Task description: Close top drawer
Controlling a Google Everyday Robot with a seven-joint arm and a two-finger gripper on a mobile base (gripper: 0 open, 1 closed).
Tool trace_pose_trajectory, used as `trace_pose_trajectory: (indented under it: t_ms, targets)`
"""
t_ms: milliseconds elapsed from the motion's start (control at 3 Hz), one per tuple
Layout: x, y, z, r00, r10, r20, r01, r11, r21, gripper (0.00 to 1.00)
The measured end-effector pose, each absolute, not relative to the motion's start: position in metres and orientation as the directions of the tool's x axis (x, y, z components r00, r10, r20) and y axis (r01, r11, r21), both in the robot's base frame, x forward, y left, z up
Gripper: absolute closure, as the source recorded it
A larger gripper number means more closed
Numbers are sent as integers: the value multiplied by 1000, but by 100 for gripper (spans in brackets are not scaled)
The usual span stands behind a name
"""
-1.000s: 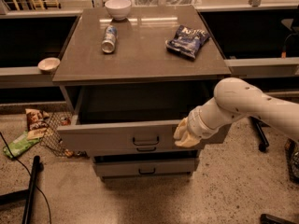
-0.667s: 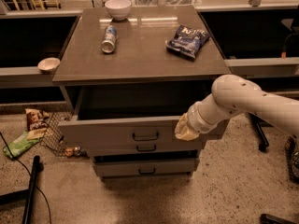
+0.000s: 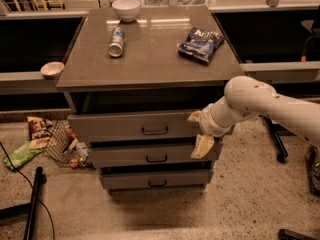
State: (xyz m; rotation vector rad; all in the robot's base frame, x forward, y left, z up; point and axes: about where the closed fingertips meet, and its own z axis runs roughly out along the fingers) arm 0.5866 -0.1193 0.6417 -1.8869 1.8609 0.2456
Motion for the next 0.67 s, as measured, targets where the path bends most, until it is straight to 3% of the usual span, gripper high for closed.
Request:
trace_pose_trajectory:
  t_ms: [333, 667]
  targets:
    - [592, -119, 641, 60, -889, -453, -978, 39, -206, 0]
    - [592, -119, 641, 60, -889, -453, -978, 39, -206, 0]
